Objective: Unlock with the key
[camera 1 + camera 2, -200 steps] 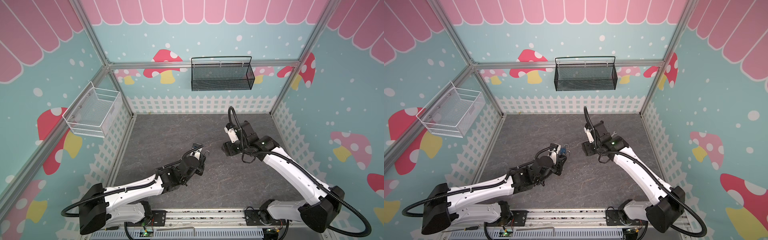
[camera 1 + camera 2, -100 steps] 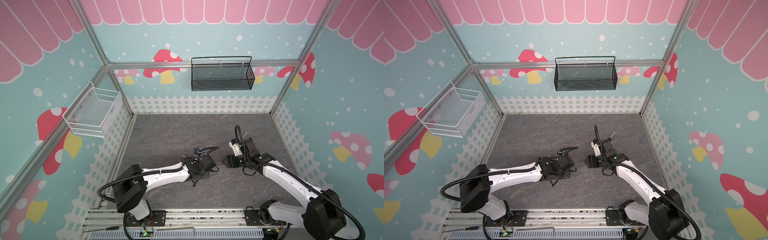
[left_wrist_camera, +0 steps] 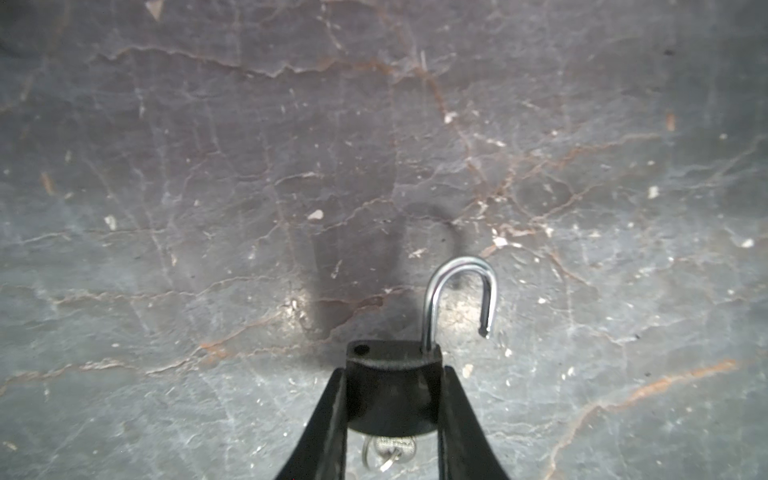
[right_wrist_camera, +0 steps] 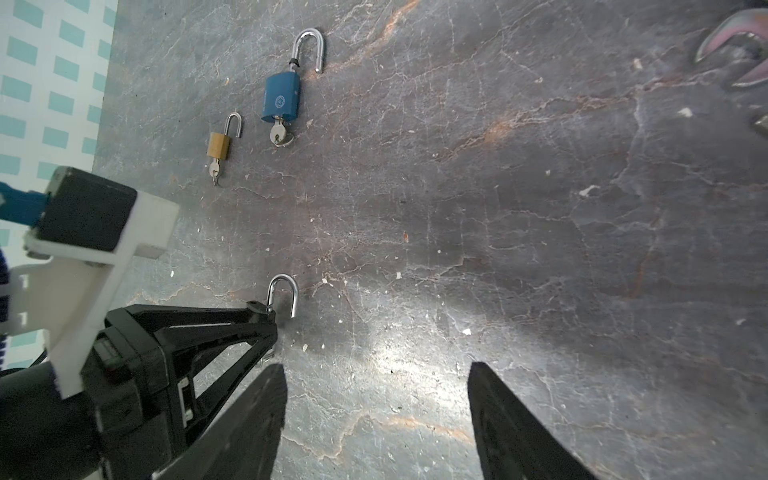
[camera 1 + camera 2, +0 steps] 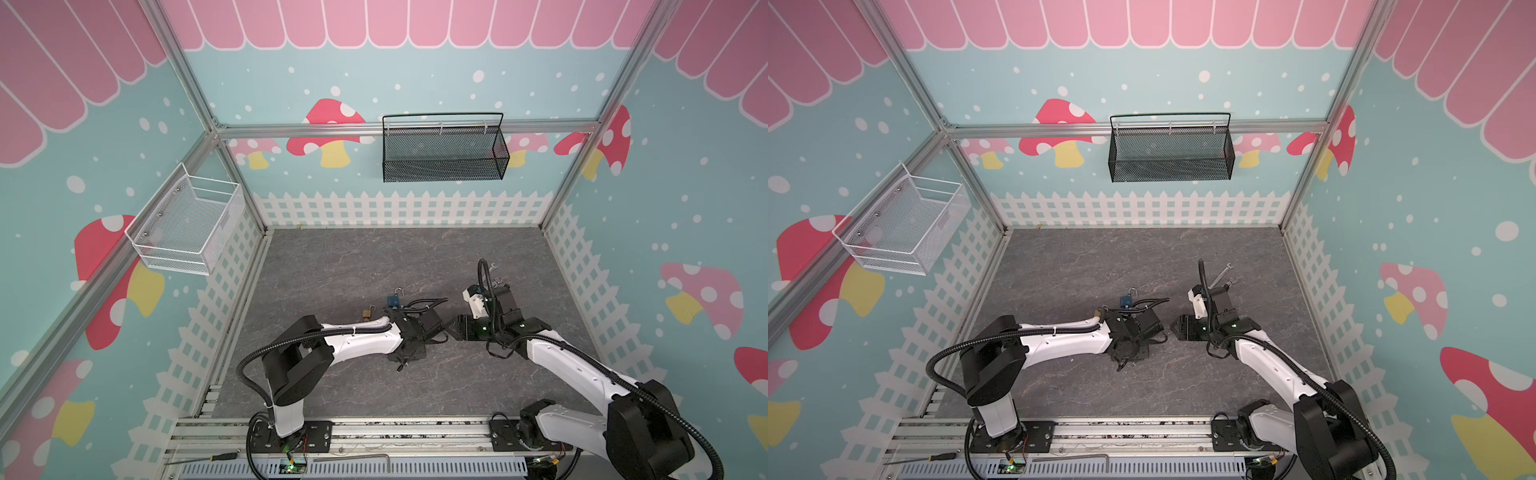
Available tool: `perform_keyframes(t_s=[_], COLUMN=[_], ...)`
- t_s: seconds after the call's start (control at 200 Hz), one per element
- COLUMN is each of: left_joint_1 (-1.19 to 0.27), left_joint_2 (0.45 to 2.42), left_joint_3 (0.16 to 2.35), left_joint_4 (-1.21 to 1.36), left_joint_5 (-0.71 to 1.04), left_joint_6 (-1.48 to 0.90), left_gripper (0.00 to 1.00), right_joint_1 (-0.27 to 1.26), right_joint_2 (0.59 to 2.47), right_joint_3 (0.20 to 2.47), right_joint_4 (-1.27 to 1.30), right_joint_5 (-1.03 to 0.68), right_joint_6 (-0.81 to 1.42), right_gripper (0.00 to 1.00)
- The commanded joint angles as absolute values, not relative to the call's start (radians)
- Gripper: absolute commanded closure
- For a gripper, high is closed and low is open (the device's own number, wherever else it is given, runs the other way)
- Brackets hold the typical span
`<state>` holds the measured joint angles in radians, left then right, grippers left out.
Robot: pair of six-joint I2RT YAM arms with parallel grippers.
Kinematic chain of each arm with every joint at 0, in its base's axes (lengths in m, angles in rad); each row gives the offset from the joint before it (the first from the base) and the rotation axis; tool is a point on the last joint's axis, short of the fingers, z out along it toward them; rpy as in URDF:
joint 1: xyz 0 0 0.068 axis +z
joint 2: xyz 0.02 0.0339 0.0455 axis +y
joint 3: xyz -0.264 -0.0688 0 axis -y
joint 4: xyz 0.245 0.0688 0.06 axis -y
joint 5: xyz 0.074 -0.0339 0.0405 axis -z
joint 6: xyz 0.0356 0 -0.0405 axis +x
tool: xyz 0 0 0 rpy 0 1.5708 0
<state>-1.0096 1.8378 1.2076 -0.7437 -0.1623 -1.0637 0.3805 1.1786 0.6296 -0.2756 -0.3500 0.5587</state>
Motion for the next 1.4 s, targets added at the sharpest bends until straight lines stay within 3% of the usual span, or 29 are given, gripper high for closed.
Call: perform_keyframes(t_s=[0.0,0.395,0.82,0.951,1.056,1.161,1.236,1.396], left_joint_1=[-1.001,-0.999,-0.990,-0.979,-0.963,-0.933,-0.888,-0.754], left_joint_2=[1.863,1.901,1.850,1.794,1.720,1.622,1.536,1.341], left_joint_3=[1.235,1.227,1.223,1.211,1.200,1.174,1.146,1.079], left_joint_4=[-0.762,-0.732,-0.718,-0.713,-0.712,-0.715,-0.715,-0.708], left_joint_5=[-0.164,-0.126,-0.126,-0.141,-0.157,-0.209,-0.248,-0.421], left_joint_6=[-1.100,-1.092,-1.105,-1.108,-1.094,-1.068,-1.034,-0.901], left_gripper=[1.00,1.00,0.55,0.46,0.39,0.24,0.22,0.01], right_joint_1=[0.365,0.340,0.327,0.322,0.313,0.296,0.275,0.225], right_joint_2=[1.170,1.140,1.132,1.120,1.105,1.092,1.086,1.094], right_joint_3=[0.613,0.597,0.600,0.607,0.626,0.656,0.681,0.712], right_joint_4=[-0.251,-0.250,-0.239,-0.236,-0.236,-0.232,-0.219,-0.159], right_joint_5=[-0.368,-0.365,-0.361,-0.350,-0.329,-0.284,-0.239,-0.126], right_joint_6=[0.569,0.569,0.580,0.583,0.584,0.584,0.589,0.598], right_gripper=[0.29,0.29,0.29,0.28,0.27,0.25,0.23,0.18])
